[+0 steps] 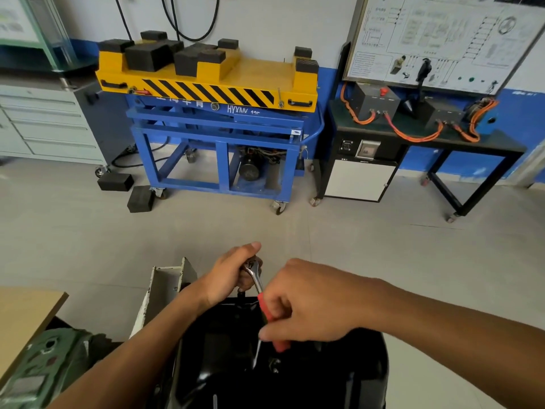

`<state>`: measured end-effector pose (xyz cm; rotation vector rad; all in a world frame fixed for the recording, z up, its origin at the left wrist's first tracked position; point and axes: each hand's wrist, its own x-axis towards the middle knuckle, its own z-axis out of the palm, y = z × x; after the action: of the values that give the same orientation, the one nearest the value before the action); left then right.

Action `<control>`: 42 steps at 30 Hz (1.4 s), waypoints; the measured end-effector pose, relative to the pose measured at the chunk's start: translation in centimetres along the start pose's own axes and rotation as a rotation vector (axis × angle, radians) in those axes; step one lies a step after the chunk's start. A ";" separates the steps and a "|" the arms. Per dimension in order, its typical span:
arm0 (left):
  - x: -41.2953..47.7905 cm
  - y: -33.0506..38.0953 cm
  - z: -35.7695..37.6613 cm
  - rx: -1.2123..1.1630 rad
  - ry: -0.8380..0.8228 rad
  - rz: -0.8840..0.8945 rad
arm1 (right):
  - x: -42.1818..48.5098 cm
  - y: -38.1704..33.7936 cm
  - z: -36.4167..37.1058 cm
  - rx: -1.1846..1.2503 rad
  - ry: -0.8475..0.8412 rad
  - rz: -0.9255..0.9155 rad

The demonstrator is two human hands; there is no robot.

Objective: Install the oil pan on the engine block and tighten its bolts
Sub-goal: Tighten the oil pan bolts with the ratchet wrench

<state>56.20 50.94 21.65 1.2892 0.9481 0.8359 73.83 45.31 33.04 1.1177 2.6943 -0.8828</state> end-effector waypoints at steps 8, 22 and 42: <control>0.1 -0.3 -0.3 -0.081 -0.086 0.022 | 2.9 2.1 -4.7 -0.235 -0.265 0.211; 0.2 -0.3 -0.3 -0.058 -0.159 0.008 | 7.1 5.7 -3.7 -0.659 0.424 0.184; 0.4 0.1 0.2 -0.071 -0.121 0.003 | 4.5 3.2 -5.7 -0.686 0.024 0.330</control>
<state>56.59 51.24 21.73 1.2656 0.8140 0.7789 73.47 52.96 34.89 1.3114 2.3957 0.1087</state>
